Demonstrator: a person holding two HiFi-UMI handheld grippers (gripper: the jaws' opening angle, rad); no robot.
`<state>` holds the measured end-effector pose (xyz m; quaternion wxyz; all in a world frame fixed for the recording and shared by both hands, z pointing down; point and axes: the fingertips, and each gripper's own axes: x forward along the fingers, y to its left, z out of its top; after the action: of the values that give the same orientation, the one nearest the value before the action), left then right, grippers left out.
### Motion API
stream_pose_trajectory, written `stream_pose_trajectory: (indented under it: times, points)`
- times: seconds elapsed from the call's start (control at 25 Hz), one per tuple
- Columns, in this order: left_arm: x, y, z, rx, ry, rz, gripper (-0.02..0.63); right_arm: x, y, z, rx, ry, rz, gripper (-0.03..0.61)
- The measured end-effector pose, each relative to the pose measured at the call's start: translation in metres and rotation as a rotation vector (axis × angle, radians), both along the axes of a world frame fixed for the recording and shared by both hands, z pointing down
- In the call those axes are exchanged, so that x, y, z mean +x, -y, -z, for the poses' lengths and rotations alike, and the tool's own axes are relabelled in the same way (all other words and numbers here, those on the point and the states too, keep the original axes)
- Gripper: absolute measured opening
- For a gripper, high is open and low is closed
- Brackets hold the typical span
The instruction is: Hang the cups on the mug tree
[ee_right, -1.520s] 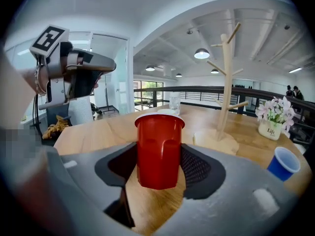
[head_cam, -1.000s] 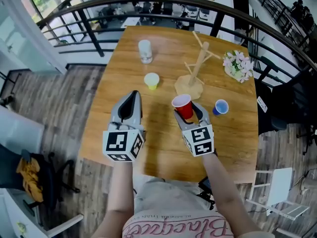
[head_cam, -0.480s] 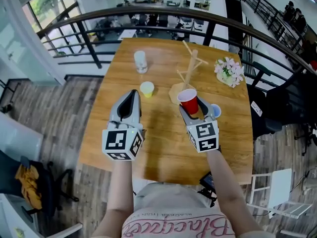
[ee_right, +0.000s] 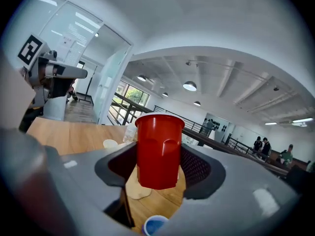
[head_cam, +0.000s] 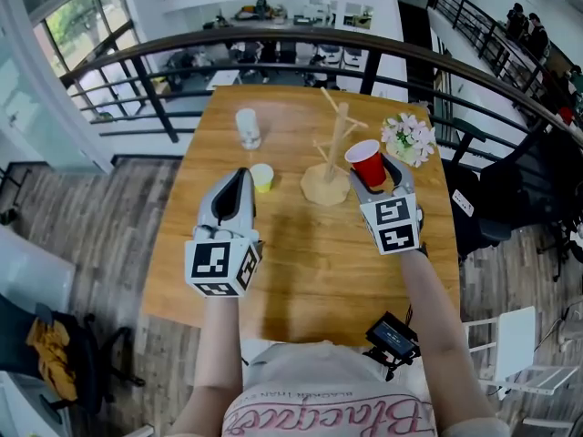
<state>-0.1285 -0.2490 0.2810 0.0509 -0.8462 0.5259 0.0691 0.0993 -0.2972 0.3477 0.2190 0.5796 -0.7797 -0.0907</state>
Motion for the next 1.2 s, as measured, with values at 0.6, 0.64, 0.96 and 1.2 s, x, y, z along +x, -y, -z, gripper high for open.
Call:
stream_pose_trajectory:
  times: [0.6, 0.64, 0.96, 1.2]
  points:
    - [-0.007, 0.006, 0.001, 0.003, 0.017, 0.005, 0.014, 0.016, 0.047, 0.032, 0.046, -0.634, 0.051, 0.262]
    - [-0.009, 0.006, 0.001, 0.003, 0.017, 0.008, 0.014, 0.015, 0.049, 0.03, 0.046, -0.699, 0.065, 0.262]
    - [-0.017, 0.007, 0.002, 0.005, 0.011, 0.022, 0.014, 0.003, 0.063, 0.019, 0.089, -1.236, 0.182, 0.262]
    - [-0.022, 0.007, 0.001, 0.004, 0.006, 0.031, 0.014, 0.001, 0.068, 0.017, 0.124, -1.631, 0.251, 0.262]
